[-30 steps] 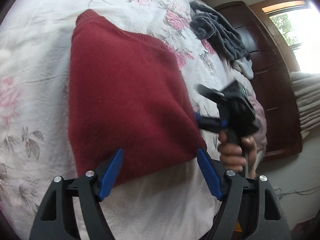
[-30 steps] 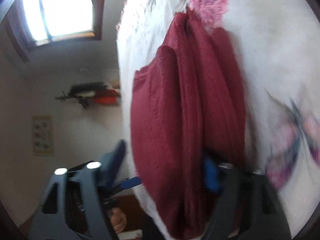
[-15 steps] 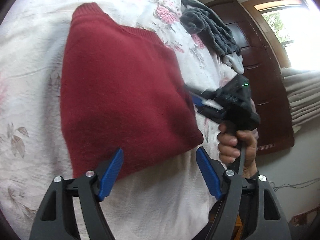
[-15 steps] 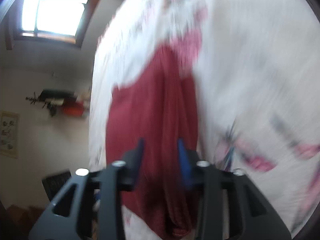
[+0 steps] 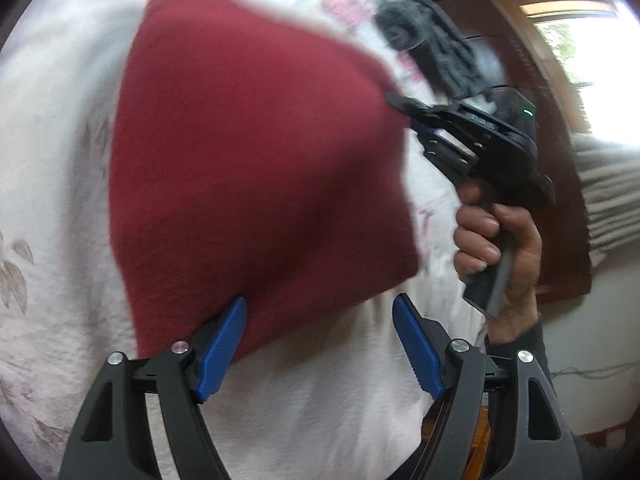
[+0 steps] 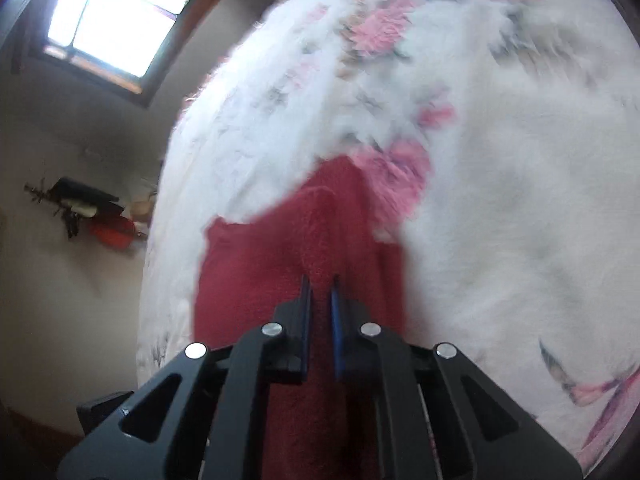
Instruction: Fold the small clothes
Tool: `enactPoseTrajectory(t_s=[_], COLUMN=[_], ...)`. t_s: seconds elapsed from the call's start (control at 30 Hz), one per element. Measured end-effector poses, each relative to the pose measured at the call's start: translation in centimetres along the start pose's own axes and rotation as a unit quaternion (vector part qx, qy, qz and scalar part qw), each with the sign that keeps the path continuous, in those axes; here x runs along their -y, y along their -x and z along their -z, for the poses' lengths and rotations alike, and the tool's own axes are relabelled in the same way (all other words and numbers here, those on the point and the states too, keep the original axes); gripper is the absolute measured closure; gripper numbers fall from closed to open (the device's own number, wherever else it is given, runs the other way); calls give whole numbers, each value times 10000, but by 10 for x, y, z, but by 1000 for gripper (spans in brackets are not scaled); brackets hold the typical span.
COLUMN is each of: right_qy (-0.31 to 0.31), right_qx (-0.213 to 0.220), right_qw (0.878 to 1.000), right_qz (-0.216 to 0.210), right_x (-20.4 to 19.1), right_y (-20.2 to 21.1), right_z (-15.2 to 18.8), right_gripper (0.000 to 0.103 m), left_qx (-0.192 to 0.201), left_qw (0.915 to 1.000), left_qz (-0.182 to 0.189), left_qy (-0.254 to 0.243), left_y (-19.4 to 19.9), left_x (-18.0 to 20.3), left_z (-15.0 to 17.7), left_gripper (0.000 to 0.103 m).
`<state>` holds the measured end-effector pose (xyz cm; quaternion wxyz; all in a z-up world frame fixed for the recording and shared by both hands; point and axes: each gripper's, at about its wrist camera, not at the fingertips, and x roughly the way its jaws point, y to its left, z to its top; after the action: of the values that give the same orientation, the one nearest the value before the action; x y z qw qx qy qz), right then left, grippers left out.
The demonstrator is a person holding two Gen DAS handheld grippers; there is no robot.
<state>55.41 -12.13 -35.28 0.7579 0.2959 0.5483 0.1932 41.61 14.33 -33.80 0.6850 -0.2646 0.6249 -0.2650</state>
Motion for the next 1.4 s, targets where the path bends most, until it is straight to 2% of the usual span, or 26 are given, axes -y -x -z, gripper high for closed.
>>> enactPoseTrajectory(t_s=[0.03,0.1,0.13,0.2,0.23,0.27,0.37,0.47,0.5,0.57,0.63,0.7,0.77,0.8,0.83,0.87,0.97,1.03,1.07,1.13,1.17,1.23,1.27,1.33,1.37,1.4], right_qy=[-55,90,46,1,33,54,-14,1,19,-60,-280,-383,-474,-612,-583,-435,-110,111,260,418,404,397,290,488,607,605], right_qx=[-210,-201,-167,-1,26,1,-306,-692,-793,-854,-706,-515,-647,-782,-784,-691,-118,45,-103,-571,-820,-1011,-1045,-703,-490,-373], right_qw=[9998,9997,9998,9998,9998,9998,9989,9973,9966,9960,9958,9959,9963,9944,9942,9955,9987,9971,9955,9934,9938,9939,9936,9952,9949,9947], right_qz=[39,85,-42,-190,-200,-182,-363,-242,-227,-247,-503,-634,-318,-350,-451,-485,-493,-755,-902,-898,-638,-211,-303,-476,-637,-737], right_x=[4,4,3,-1,0,0,17,23,23,27,29,31,47,57,57,51,31,16,7,0,4,15,16,0,-11,-17], right_y=[-15,-17,-9,15,24,36,56,46,47,40,51,65,49,40,43,45,83,94,89,62,39,22,27,54,69,74], right_z=[3,9,8,9,13,23,52,80,87,95,99,107,112,113,110,109,96,91,91,94,92,87,82,69,57,43], right_gripper=[95,94,87,75,60,50,49,42,42,82,85,86,84,83,80,72,68,68,68,69,77,92,88,81,79,77], left_qx=[-32,-65,11,280,442,576,729,568,468,313,267,239,111,84,98,181,376,322,221,-65,-126,-28,34,232,311,363], left_qw=[10000,9997,9993,9988,9982,9974,9969,9983,9988,9990,9987,9984,9979,9973,9965,9960,9954,9937,9937,9946,9951,9965,9965,9966,9961,9959], left_qz=[-3,221,368,322,262,246,157,10,-86,-280,-430,-495,-604,-689,-784,-799,-350,-132,-88,-325,-412,-386,-377,18,200,170], left_qy=[51,102,39,-235,-320,-347,-266,-145,-126,-122,-115,-131,-193,-234,-286,-370,-806,-1068,-1093,-987,-891,-738,-749,-788,-807,-807], left_y=[0,10,21,44,54,64,75,64,56,42,37,33,26,26,29,36,55,53,47,24,16,12,17,32,37,38], left_x=[-2,-1,3,14,16,18,12,4,1,-3,-8,-7,-7,-6,-2,6,32,41,40,24,15,4,7,17,18,17], left_z=[0,-1,-4,-17,-26,-36,-69,-90,-94,-96,-95,-98,-100,-99,-97,-93,-73,-51,-43,-29,-25,-19,-17,-10,-6,-3], left_gripper=[28,29,29,29,29,28,28,28,28,28,28,27,27,27,27,27,27,27,27,27,28,30,31,28,24,22])
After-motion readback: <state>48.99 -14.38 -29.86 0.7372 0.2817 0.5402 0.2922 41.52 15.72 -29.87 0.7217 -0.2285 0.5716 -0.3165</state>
